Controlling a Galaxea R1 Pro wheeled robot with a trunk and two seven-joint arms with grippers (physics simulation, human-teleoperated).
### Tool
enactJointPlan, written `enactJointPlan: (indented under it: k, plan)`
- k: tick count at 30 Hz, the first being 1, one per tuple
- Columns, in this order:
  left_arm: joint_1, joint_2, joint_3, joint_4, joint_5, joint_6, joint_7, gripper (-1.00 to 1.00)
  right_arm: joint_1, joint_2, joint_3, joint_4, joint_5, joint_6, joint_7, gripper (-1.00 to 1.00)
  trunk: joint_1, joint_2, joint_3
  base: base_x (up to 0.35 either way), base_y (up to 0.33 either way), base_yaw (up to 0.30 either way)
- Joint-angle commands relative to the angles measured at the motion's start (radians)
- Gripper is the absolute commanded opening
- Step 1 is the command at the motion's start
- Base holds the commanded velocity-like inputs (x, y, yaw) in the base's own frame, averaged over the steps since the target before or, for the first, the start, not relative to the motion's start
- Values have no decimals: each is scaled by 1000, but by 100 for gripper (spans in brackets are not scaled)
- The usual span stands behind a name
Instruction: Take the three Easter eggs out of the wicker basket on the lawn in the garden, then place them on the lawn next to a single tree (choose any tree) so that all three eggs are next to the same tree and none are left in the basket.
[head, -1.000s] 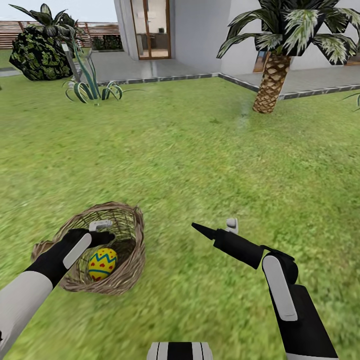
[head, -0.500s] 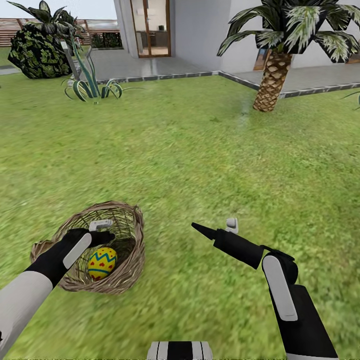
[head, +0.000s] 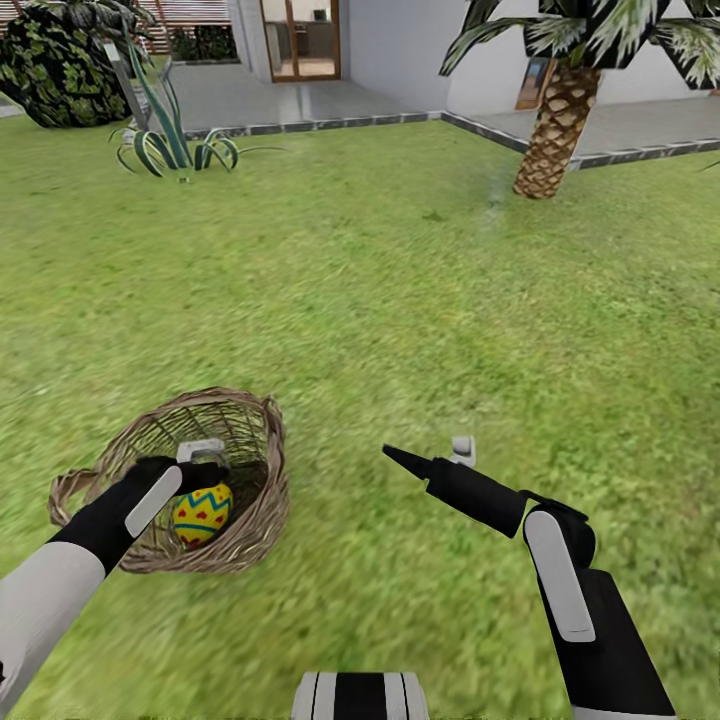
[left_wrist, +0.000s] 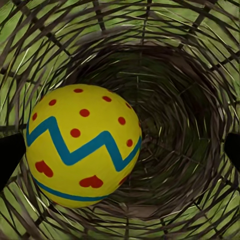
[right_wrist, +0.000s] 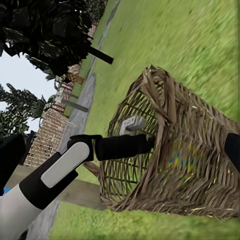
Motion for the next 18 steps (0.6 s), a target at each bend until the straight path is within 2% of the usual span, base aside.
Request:
enactJointPlan:
  k: [1,6,12,18]
  plan:
    - [-1,1,-5,-2,10,1,10,100,-1,1,-2,0,1,6,4,100,0,-1,-5,0,0,0]
    - [-1,1,-5,-1,11,0,28,100,-1,1,-2,0,1,6,4,100,2,-2,-24,0,0,0]
    - [-1,2,-5,-7,11,-2,133,100,-1,1,1,0,1,6,7,100,5,-3,-47,0,0,0]
    - [-1,3,-5,-31,11,-3,155,100,-1,-1,5,0,0,6,40,100,8,-5,-70,0,0,0]
